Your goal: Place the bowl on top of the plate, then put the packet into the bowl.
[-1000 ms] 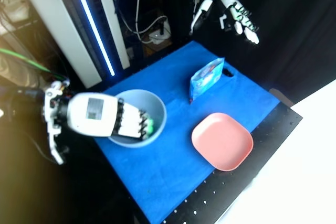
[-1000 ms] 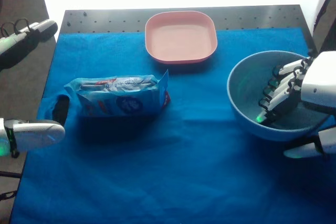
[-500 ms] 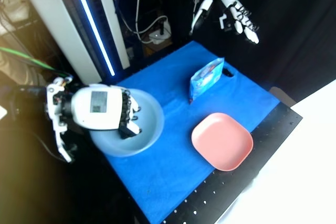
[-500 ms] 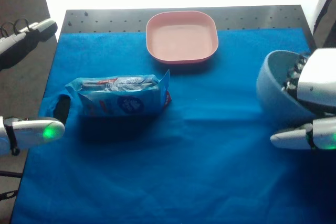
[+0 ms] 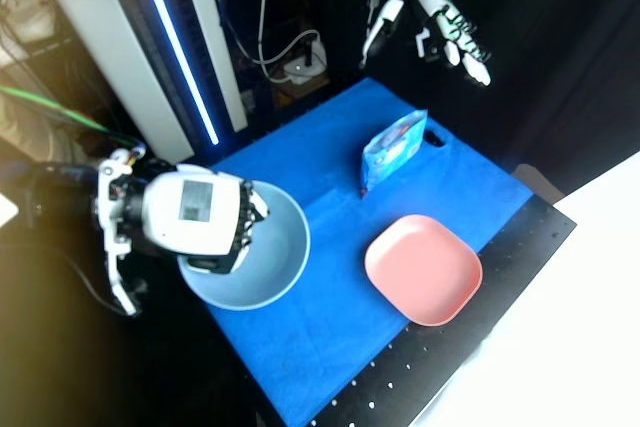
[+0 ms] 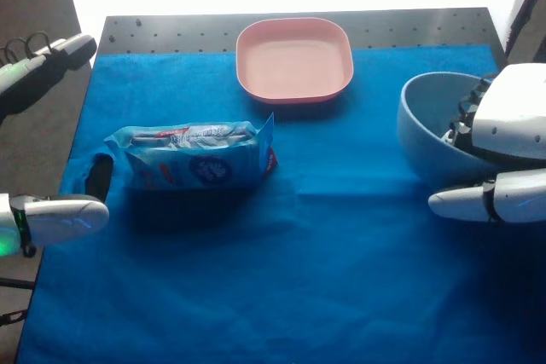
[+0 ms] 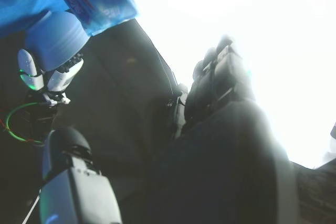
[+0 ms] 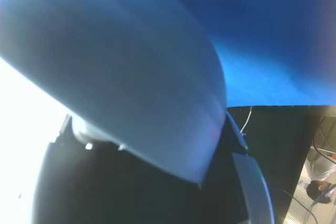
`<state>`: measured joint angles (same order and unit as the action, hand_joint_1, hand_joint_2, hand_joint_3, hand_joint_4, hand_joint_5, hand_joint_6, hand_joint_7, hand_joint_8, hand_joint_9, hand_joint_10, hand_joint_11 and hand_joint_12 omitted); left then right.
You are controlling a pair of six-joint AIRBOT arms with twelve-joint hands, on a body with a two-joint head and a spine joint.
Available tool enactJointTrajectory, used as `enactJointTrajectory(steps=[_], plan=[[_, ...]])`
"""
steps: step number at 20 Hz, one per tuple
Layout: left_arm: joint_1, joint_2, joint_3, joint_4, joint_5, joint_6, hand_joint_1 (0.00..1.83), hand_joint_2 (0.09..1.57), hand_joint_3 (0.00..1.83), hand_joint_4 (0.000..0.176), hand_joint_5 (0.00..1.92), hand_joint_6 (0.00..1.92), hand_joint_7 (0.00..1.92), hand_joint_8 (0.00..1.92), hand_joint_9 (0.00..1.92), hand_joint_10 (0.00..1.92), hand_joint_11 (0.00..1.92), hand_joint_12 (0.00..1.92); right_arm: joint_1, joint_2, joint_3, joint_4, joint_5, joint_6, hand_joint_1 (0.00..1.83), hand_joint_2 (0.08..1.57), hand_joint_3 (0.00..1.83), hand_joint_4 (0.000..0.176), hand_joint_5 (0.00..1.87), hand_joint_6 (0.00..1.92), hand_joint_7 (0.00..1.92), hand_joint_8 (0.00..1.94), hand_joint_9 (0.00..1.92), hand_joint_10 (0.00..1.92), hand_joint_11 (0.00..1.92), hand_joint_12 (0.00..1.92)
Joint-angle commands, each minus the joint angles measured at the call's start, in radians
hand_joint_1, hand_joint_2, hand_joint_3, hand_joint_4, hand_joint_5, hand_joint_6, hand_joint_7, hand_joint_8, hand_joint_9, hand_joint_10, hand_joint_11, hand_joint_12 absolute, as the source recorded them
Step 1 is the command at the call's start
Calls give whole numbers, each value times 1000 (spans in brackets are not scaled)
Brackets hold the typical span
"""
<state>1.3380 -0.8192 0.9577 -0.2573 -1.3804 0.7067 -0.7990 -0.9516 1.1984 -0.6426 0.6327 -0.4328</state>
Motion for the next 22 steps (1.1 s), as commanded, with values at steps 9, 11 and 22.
enactJointTrajectory(steps=[9,11,22], plan=[[-6,-3,7,-10,-131,-10,584,849,2,176,37,4,0,0,0,0,0,0,93,0,3,70,177,2,147,1555,1,154,1028,1921,1535,1921,1621,1920,1546,1921],[-6,-4,7,-10,-131,-10,595,841,0,176,31,1,0,0,0,0,0,0,95,-10,12,110,190,-21,49,1570,15,164,986,1921,1495,1940,1623,1921,1644,1921],[-7,-3,12,-6,-126,-15,592,832,0,176,38,4,0,0,0,0,0,0,239,-173,181,141,131,-49,472,1571,23,176,1248,1921,1606,1941,1716,1921,1695,1921]])
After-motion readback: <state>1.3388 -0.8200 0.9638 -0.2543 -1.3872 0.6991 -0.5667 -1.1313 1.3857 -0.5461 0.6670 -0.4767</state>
